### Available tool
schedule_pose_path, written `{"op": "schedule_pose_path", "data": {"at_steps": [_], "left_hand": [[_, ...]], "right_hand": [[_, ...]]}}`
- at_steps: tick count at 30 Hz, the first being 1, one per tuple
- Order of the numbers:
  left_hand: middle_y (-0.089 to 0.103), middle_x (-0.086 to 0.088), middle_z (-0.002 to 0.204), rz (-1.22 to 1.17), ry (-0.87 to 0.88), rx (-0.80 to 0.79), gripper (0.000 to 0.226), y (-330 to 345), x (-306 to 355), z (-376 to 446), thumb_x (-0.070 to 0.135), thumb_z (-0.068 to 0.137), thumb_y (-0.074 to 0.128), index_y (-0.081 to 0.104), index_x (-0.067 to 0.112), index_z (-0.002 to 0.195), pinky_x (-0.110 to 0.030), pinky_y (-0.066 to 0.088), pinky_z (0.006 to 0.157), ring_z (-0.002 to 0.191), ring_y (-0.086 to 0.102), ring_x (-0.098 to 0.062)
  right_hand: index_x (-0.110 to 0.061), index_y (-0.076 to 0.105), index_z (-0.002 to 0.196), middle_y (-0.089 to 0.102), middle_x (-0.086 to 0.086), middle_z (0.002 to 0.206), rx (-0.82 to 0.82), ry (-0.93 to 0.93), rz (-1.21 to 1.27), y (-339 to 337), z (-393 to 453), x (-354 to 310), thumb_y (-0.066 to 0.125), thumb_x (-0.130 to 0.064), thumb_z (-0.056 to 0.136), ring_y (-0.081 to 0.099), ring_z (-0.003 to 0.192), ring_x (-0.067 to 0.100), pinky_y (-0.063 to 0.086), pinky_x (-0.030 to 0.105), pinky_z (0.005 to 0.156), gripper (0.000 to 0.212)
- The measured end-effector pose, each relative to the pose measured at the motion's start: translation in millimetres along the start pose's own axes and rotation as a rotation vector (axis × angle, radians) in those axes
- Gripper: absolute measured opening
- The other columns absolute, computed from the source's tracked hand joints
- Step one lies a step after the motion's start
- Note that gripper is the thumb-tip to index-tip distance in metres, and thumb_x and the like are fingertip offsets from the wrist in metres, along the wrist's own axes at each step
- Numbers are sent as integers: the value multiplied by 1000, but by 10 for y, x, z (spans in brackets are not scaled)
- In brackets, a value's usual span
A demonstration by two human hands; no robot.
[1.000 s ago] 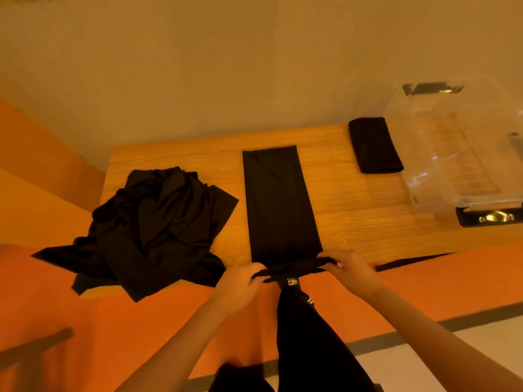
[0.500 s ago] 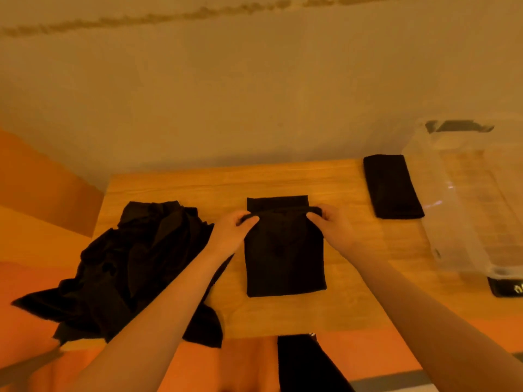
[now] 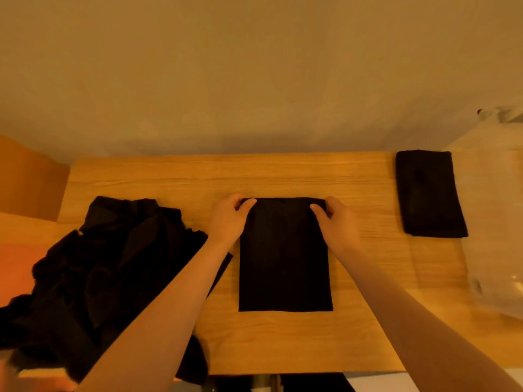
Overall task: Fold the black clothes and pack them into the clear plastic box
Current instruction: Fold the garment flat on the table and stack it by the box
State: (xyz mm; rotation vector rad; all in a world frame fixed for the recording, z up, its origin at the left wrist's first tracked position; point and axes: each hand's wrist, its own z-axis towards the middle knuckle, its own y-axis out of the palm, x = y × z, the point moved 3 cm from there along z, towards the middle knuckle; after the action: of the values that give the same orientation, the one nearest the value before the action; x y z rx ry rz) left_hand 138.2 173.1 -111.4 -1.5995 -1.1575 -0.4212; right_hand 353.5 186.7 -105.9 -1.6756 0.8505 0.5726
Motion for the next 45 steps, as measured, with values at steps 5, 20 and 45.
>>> {"op": "schedule_pose_path", "data": {"at_steps": [5,20,45], "left_hand": [[48,7,66,69,55,57,21,45,42,3,31,94,51,54,15,80,-17,36,52,60,45,-5],[47,-5,139,802,855,-95,56,146,-278,-1295,48,89,37,49,13,130,-39,32,107,130,40,-19],[62,9,72,349,310,-302,22,-197,-197,-1346,24,94,52,64,17,111,-9,41,56,61,57,-2]], "right_hand": [[-11,51,93,48,-5,63,32,9,-89,44,44,-50,46,-27,96,46,50,8,36,16,40,17],[-9,57,123,60,9,123,6,-647,-587,42,-862,-97,41,-38,88,58,114,26,45,37,95,48],[-20,63,115,61,-1,124,-290,-608,-710,-133,-1267,397,73,-27,76,51,124,16,21,42,110,41]]}}
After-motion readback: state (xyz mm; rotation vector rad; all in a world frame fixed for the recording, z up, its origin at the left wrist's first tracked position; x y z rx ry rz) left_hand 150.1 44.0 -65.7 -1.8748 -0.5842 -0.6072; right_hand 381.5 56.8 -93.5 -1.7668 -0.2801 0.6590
